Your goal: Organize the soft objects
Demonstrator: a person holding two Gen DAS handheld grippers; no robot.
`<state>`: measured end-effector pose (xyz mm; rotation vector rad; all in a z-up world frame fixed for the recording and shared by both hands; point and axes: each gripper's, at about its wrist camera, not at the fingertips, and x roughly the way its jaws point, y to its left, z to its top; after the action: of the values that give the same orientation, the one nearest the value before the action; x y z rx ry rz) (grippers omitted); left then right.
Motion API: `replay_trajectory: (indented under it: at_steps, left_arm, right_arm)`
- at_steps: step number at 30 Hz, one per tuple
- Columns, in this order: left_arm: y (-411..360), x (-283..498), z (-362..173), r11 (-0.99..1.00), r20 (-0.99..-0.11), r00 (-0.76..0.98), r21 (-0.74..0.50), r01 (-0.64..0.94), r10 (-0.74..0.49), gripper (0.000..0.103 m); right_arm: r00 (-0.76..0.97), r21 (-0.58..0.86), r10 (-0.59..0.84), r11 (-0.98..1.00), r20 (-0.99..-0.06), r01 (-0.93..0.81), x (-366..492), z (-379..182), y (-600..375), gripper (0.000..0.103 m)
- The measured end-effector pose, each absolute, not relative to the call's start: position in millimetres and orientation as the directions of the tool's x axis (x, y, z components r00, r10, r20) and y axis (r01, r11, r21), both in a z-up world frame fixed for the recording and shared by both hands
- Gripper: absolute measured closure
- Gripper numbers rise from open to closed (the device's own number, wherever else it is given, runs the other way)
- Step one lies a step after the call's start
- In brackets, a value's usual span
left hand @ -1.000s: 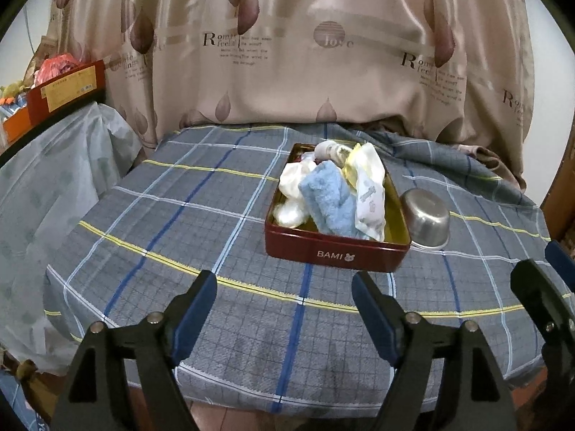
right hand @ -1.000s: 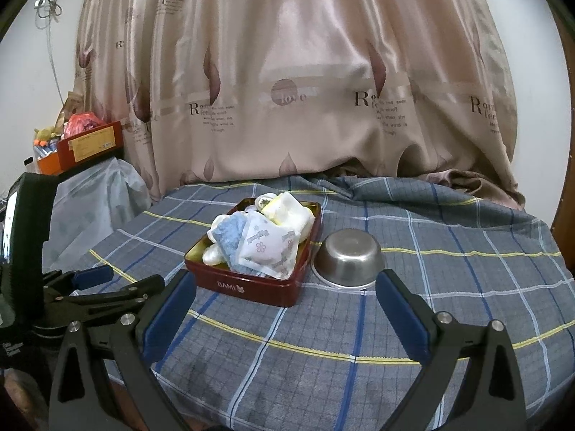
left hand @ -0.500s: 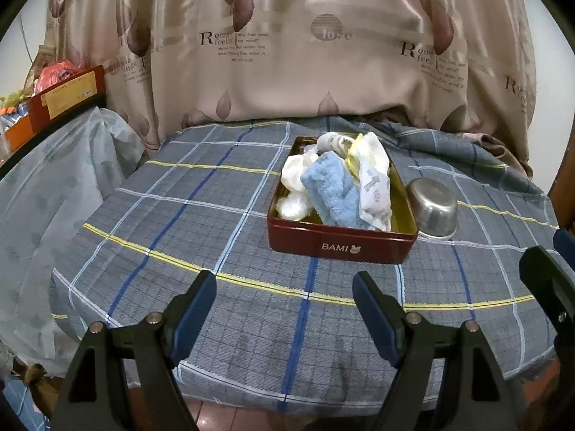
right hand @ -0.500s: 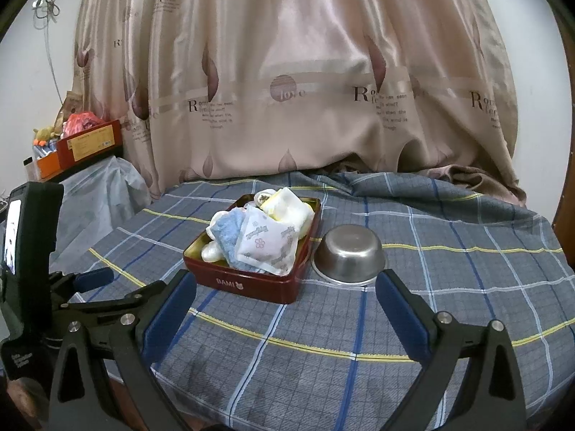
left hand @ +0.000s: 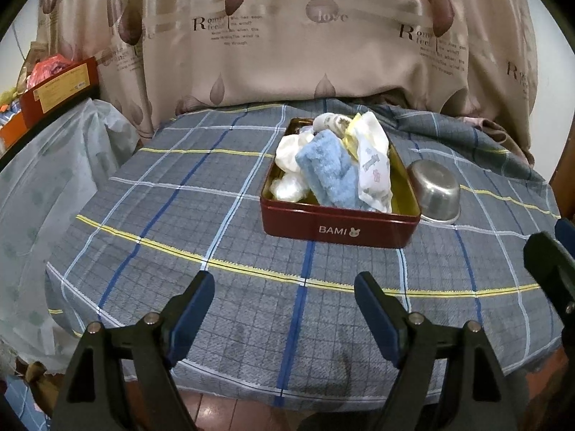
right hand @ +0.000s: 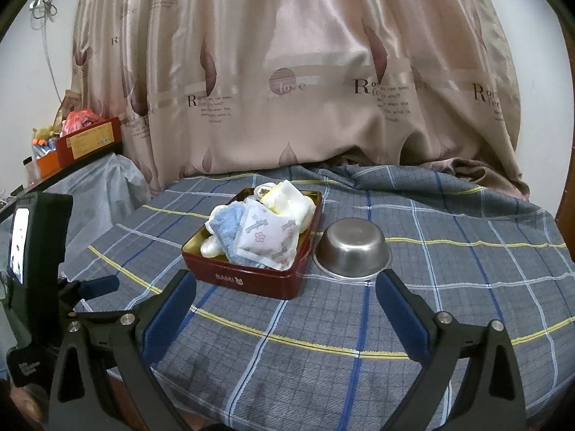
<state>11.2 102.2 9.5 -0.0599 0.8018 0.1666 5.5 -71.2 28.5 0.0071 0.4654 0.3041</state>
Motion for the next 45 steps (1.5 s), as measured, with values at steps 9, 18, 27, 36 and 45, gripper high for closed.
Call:
replay_trajectory:
  at_steps: [9,18,27,36,45]
  left_arm:
    - [103.3,16.0,1.2,0.986,-0.738,0.664,0.01,-0.168,0.121,0.021]
    - [101.3,16.3,-1.5,0.987,-0.739,0.661,0.025,-0.161,0.126,0.021]
    - [98.3,16.9,-3.8,0.987,-0.743,0.656,0.033,-0.157,0.13,0.021]
    - [95.3,20.8,-9.1,0.988,-0.758,0.639,0.047,-0.149,0.132,0.021]
    - [92.5,15.3,4.2,0.972,-0.687,0.694,0.078,-0.221,0.213,0.02]
  right_arm:
    - [0.84,0.084,0.294,0.954,-0.456,-0.288,6.9,23.7,-73.7,0.004]
    - [0.836,0.09,0.297,0.953,-0.462,-0.289,10.4,21.8,-75.2,0.004]
    - [0.835,0.093,0.296,0.954,-0.464,-0.287,11.4,20.0,-76.6,0.004]
    - [0.827,0.115,0.298,0.954,-0.478,-0.277,14.9,11.0,-80.3,0.004]
    - [0.826,0.141,0.287,0.958,-0.485,-0.25,25.3,8.2,-102.2,0.004]
